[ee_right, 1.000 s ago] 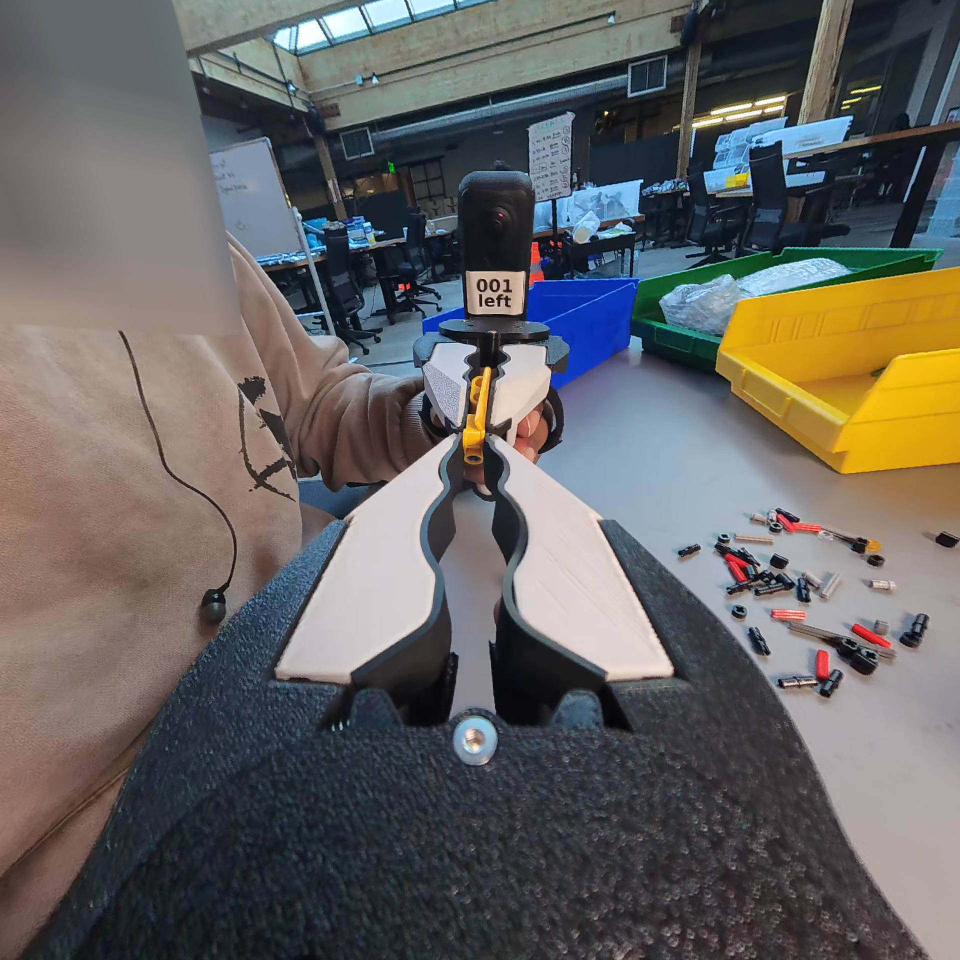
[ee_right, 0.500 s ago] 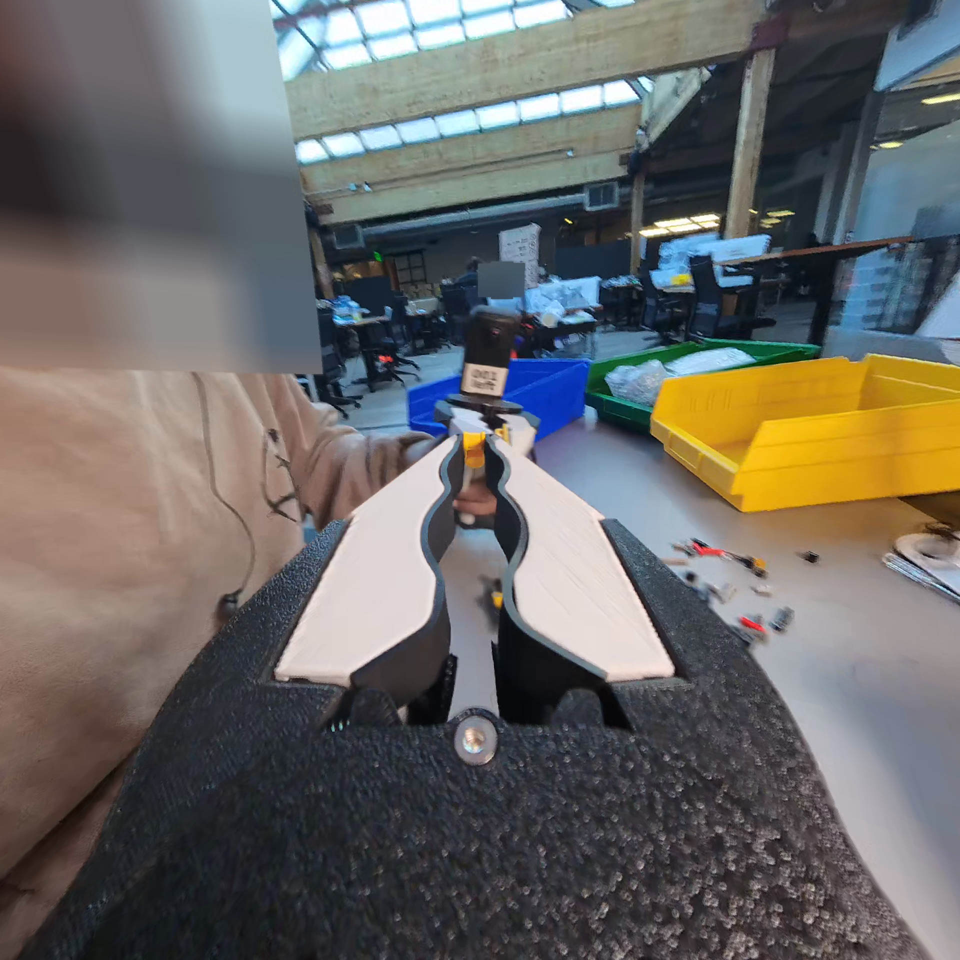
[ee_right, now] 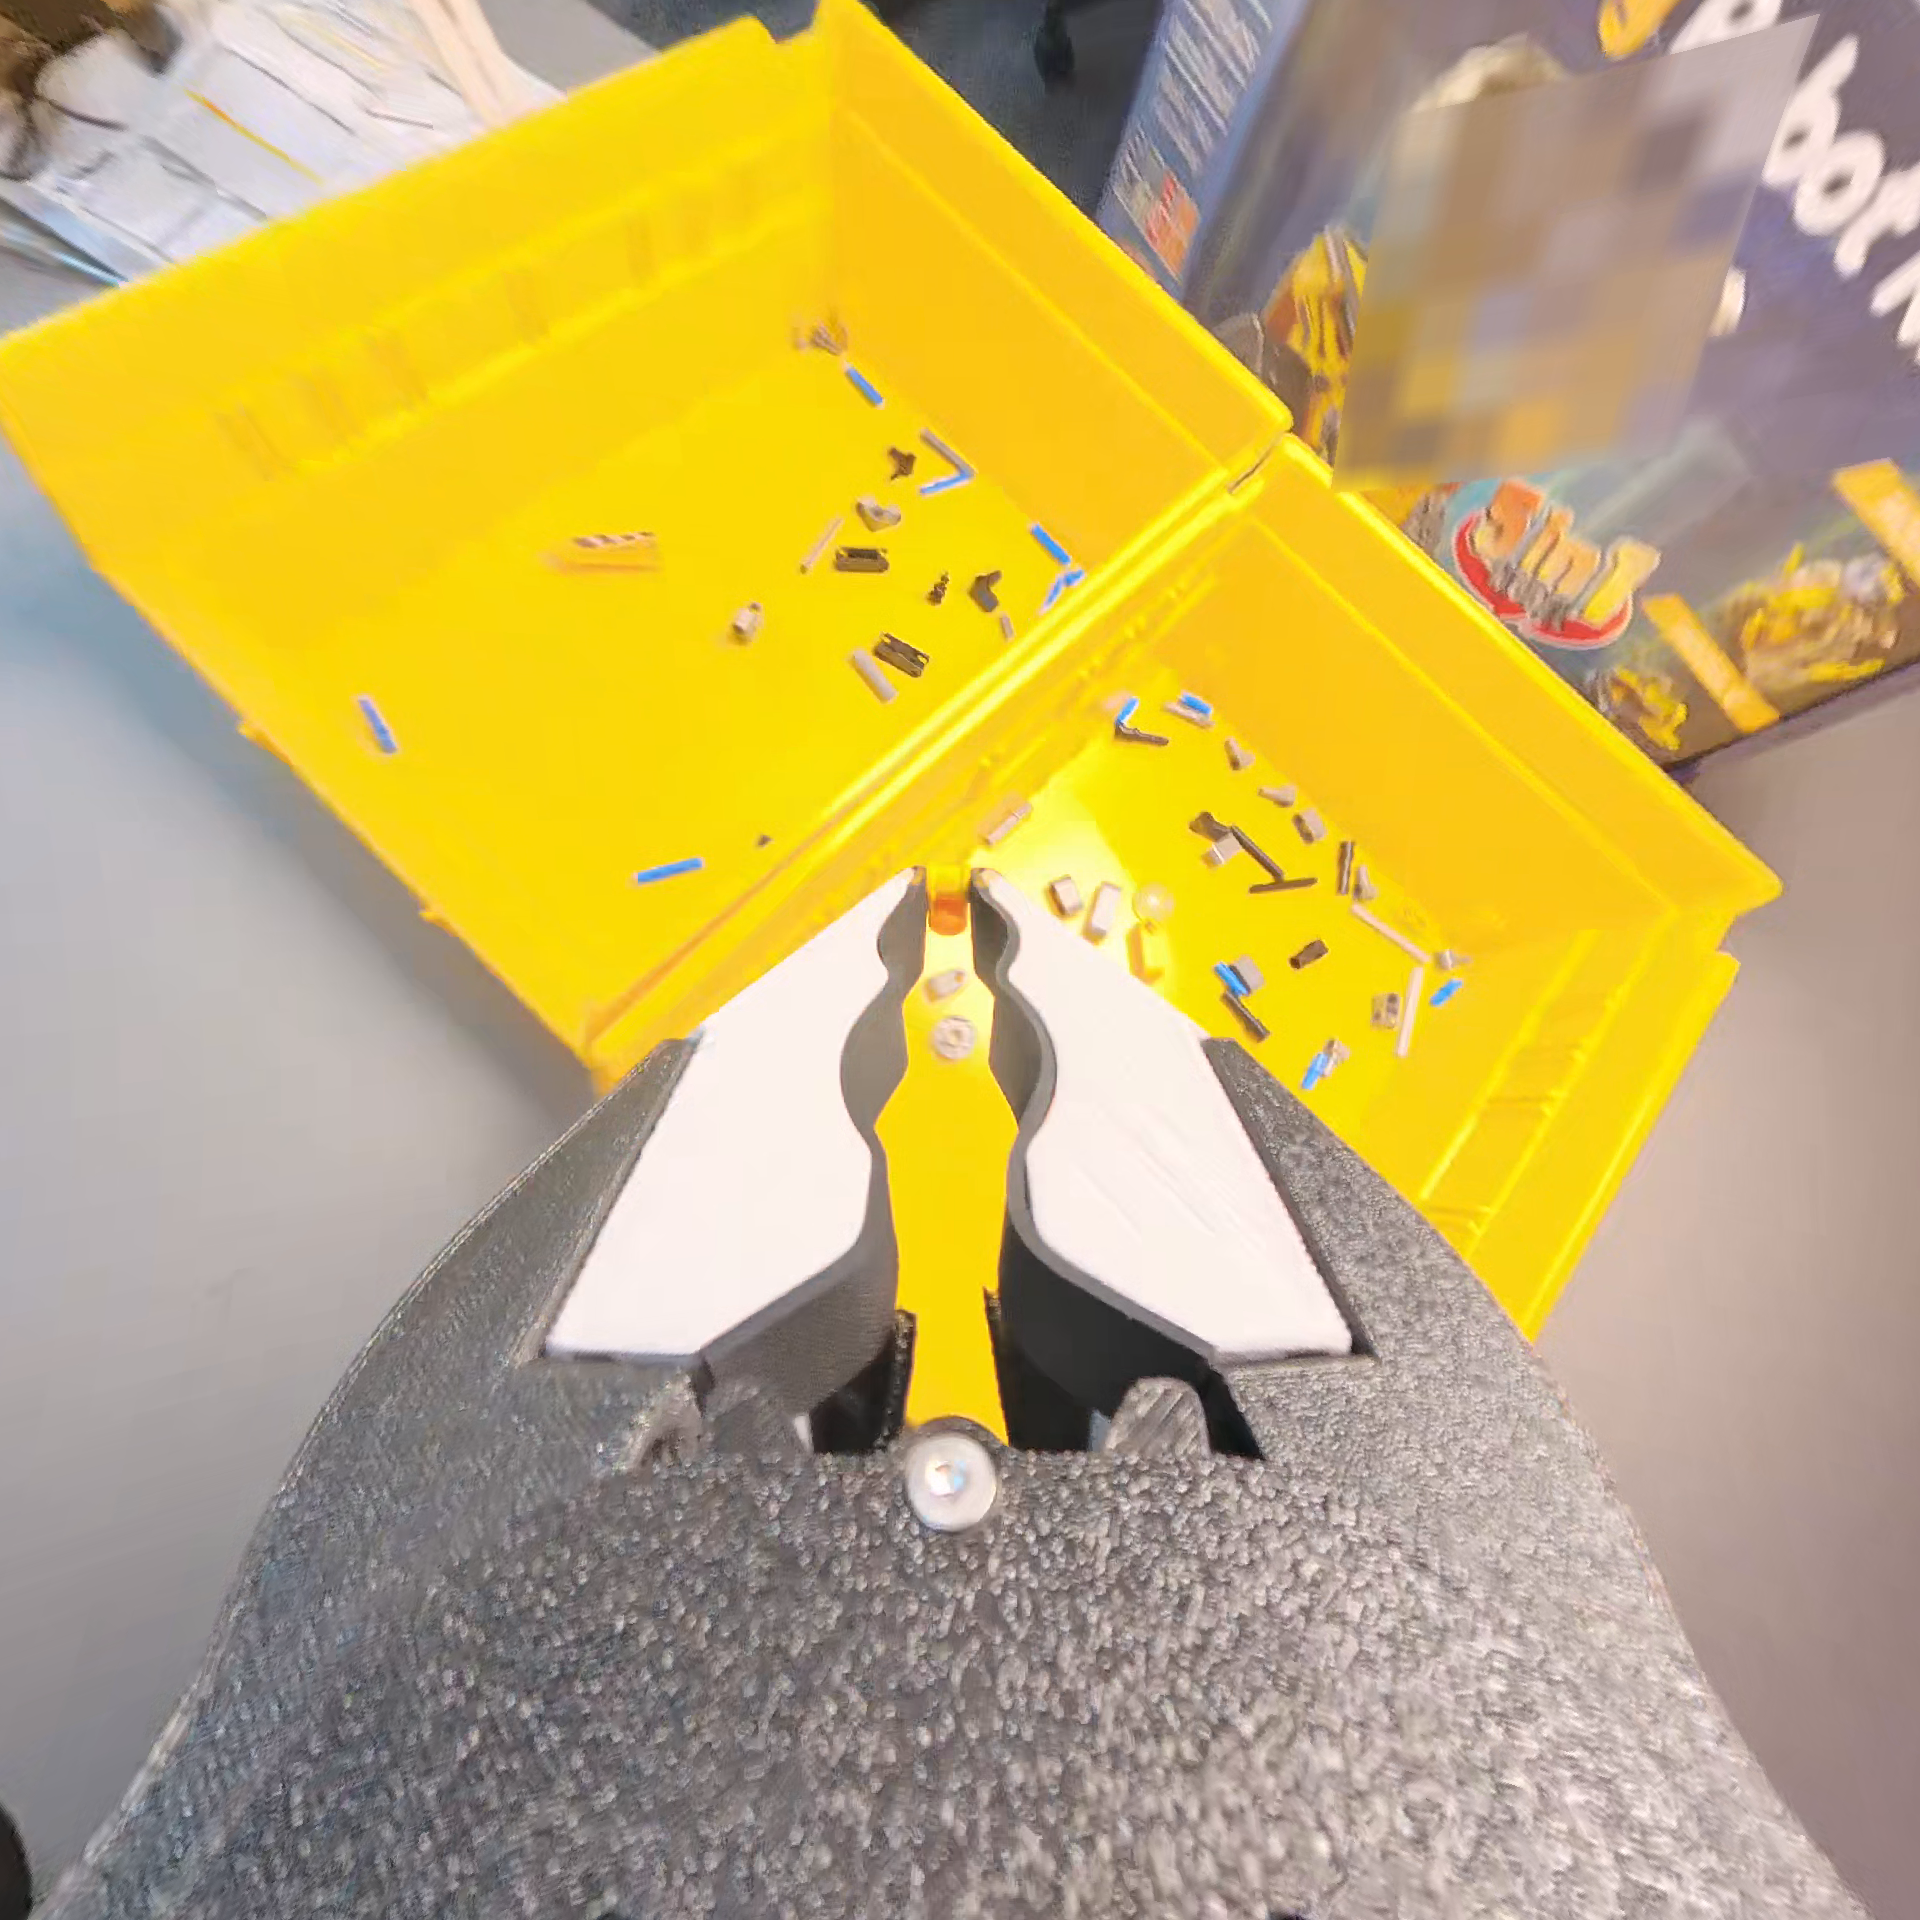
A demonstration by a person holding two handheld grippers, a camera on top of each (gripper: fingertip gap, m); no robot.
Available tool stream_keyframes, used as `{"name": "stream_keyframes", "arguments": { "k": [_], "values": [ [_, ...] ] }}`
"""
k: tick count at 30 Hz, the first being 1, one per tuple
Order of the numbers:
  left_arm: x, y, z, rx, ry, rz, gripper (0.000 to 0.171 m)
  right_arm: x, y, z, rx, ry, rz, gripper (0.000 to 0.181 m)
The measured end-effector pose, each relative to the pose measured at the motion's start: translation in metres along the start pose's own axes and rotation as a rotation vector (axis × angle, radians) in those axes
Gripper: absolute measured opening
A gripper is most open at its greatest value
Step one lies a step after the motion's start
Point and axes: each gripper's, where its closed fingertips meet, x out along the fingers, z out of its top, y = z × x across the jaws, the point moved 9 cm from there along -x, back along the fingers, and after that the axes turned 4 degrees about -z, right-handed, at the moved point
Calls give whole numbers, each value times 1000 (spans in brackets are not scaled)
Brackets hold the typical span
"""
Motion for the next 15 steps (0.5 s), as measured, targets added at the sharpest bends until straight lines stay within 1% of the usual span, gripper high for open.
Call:
{"name": "stream_keyframes", "arguments": {
  "k": [3,6,8,11,15],
  "values": [
    [0,3,-1,-16,-1,5,7,26,-31,-11,80,91,0,6],
    [0,7,-3,-34,5,8,7,46,-46,-21,132,155,4,7],
    [0,8,-4,-43,4,6,7,53,-52,-26,143,175,-10,10],
    [1,9,-5,-50,9,4,7,53,-57,-27,168,173,-4,14],
    [3,10,-6,-53,21,1,8,35,-58,-18,158,102,-10,17]
  ]
}}
